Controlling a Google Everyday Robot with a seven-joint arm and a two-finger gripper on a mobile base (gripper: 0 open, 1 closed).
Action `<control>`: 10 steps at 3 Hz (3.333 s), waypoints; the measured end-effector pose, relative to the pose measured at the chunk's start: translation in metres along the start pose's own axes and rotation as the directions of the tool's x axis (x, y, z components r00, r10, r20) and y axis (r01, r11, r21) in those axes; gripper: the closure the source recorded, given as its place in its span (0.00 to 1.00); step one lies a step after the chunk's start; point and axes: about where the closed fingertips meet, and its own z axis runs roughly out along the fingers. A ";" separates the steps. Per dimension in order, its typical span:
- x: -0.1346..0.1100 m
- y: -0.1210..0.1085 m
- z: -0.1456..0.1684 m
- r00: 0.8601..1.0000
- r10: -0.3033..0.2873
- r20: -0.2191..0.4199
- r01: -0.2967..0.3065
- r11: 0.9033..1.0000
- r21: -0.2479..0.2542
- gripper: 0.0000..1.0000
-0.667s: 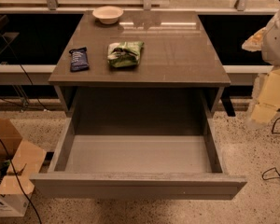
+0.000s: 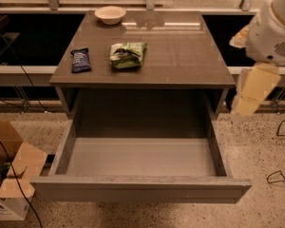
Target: Place green jalapeno chip bag into top drawer
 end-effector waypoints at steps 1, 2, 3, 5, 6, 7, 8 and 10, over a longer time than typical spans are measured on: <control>-0.031 -0.025 0.014 0.999 -0.005 0.050 0.004 1.000 0.011 0.00; -0.059 -0.054 0.026 0.994 0.009 0.110 -0.011 1.000 0.014 0.00; -0.089 -0.092 0.039 0.986 0.019 0.166 -0.022 1.000 0.013 0.00; -0.099 -0.098 0.059 0.982 0.058 0.182 -0.063 0.998 0.019 0.00; -0.140 -0.120 0.109 0.969 0.085 0.231 -0.086 0.996 -0.006 0.00; -0.176 -0.136 0.141 0.957 0.083 0.278 -0.077 0.996 -0.034 0.00; -0.214 -0.155 0.169 0.946 0.079 0.316 -0.065 0.996 -0.054 0.00; -0.250 -0.191 0.233 0.928 0.143 0.345 -0.117 0.988 -0.098 0.00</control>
Offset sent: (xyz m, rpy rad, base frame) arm 0.1149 0.0724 0.0062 0.1779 -0.0548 0.0144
